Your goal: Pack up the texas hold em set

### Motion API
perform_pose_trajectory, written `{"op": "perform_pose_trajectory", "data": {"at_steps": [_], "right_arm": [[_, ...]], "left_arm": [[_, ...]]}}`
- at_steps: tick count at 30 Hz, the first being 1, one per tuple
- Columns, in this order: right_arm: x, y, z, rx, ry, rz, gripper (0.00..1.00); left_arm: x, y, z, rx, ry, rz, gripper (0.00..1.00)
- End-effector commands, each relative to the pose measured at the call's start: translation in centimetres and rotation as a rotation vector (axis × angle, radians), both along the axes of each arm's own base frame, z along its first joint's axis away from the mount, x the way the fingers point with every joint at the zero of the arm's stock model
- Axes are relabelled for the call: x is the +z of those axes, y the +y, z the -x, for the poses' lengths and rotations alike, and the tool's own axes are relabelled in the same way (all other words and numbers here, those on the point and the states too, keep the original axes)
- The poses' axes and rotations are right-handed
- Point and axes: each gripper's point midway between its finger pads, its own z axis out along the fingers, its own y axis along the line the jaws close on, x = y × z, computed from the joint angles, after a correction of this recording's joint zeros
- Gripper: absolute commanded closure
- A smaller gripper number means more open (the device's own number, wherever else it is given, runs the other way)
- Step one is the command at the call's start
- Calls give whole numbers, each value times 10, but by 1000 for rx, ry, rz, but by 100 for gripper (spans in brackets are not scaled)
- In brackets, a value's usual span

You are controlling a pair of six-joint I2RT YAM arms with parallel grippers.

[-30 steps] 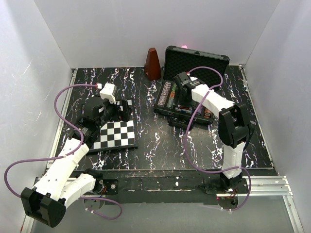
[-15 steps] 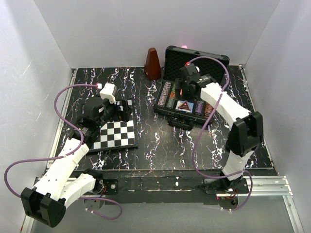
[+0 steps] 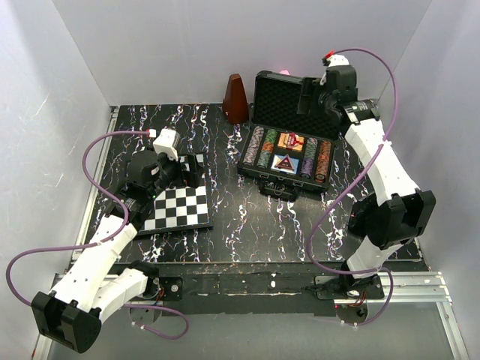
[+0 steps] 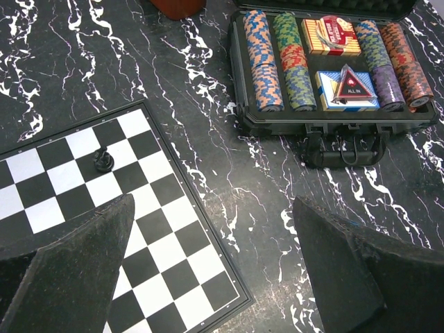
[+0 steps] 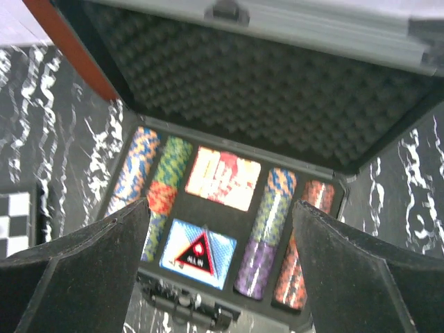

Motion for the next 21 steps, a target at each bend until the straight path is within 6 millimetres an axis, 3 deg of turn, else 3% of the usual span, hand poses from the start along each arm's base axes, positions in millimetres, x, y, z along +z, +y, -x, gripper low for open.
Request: {"op": "perform_pose_trajectory", "data": {"at_steps": [1,4,9,21], "right_arm": [[60,4,-31,108,-230,-151,11],[67,10,-45,214,-249,-233,11],[75,4,-75,220,-275,-241,12],[44,-6,-150,211,-315,-155,12]], "left_arm": [[2,3,0,9,-28,-8,2],[0,4,-1,11,-22,-14,2],[-1,5,-2,17,-21,-24,2],[-4,4,-3,9,-15,-31,2]]}}
